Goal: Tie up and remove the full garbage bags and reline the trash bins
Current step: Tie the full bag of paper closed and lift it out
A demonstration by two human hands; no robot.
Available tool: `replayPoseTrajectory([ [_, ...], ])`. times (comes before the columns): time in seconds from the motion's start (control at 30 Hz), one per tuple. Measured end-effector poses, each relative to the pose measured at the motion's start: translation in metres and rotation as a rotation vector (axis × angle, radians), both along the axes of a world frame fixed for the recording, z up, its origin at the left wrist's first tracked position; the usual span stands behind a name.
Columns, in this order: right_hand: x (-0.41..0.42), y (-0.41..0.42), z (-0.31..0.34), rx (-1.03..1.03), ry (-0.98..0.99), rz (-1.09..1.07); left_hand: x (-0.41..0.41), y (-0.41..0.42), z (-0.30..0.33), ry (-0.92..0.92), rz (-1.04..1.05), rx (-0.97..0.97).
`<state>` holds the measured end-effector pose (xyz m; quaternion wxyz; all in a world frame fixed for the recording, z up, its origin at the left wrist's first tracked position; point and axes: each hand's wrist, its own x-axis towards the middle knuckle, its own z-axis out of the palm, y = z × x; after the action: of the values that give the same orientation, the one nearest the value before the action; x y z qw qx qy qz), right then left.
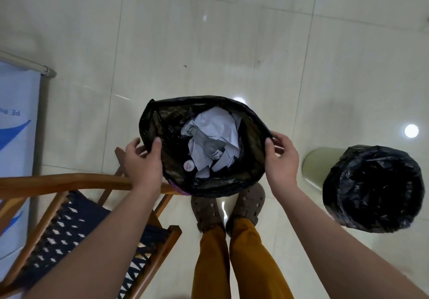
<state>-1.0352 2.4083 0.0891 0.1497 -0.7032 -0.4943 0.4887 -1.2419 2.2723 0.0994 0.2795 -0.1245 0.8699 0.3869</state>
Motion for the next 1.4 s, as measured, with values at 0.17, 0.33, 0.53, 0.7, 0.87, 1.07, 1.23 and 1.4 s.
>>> replayPoseTrajectory([
  [0.17,0.014,-0.011,0.004,-0.197,-0.052,0.043,0.021,-0.016,0.007,-0.304,-0.038,-0.235],
  [0.33,0.018,-0.019,0.009,-0.173,-0.104,0.075,0.038,-0.027,0.007,-0.566,0.020,-0.210],
  [0.53,0.017,-0.020,0.025,-0.363,-0.090,0.302,0.035,-0.025,0.030,-0.300,0.098,-0.060],
  [0.7,-0.008,0.016,0.030,-0.181,-0.069,0.359,0.035,-0.029,0.033,-0.345,0.101,-0.038],
  [0.87,-0.042,0.040,0.015,-0.042,-0.034,0.421,0.045,-0.040,0.015,-0.418,0.088,-0.086],
  [1.07,-0.059,0.044,0.013,0.136,-0.006,0.371,0.054,-0.045,0.012,-0.427,0.153,-0.087],
  [1.23,-0.035,0.026,0.032,0.113,0.016,0.248,0.043,-0.038,0.032,-0.309,0.084,-0.058],
  [1.4,-0.013,0.011,0.059,0.005,0.102,0.089,0.034,-0.021,0.060,-0.276,-0.006,0.033],
])
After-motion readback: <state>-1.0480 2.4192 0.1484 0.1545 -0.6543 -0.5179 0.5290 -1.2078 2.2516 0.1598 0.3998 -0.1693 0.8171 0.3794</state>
